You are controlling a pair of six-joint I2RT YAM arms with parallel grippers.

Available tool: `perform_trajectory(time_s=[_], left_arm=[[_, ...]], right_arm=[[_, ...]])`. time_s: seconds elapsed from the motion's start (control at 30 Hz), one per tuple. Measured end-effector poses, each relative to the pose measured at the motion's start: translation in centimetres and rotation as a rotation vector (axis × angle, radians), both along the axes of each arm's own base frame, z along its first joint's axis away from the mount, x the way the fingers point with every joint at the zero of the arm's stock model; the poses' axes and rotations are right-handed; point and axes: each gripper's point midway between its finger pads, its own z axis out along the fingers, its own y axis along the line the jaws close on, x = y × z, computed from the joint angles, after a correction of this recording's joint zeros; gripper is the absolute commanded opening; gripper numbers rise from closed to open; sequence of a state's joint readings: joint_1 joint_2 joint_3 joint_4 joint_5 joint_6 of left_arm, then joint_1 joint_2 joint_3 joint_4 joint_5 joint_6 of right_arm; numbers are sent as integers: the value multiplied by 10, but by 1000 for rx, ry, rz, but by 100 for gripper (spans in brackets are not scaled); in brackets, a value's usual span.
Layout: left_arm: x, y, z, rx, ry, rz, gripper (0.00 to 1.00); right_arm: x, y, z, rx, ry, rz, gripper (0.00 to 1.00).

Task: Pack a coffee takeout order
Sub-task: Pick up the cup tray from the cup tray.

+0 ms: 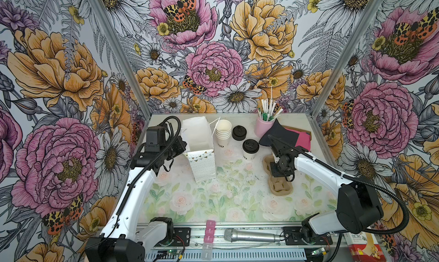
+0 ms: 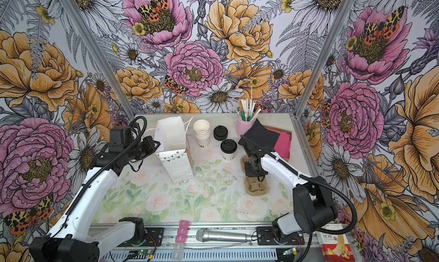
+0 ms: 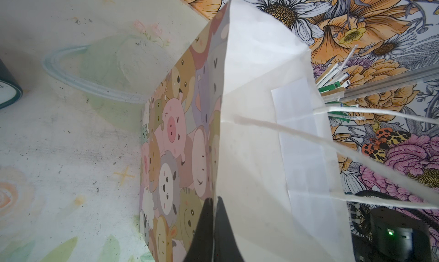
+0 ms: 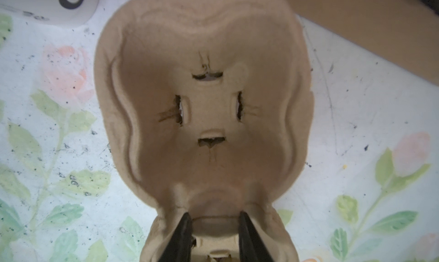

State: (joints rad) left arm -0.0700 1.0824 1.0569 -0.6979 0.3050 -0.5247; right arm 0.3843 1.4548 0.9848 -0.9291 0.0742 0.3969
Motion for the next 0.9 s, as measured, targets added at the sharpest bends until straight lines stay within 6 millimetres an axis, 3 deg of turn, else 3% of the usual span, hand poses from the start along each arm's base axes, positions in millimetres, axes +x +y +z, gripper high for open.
perform_trajectory(time_s=[0.27, 0.77, 0.9], left_arm=[[0, 0, 0, 0, -1, 0, 0], [2, -2, 0, 0, -2, -5, 0], [2, -2, 0, 0, -4, -5, 0]], right_arm=[[0, -1, 3, 15, -7, -7, 27], [3, 1, 36, 59, -82, -10, 26], [5, 2, 53, 77, -126, -10, 25]])
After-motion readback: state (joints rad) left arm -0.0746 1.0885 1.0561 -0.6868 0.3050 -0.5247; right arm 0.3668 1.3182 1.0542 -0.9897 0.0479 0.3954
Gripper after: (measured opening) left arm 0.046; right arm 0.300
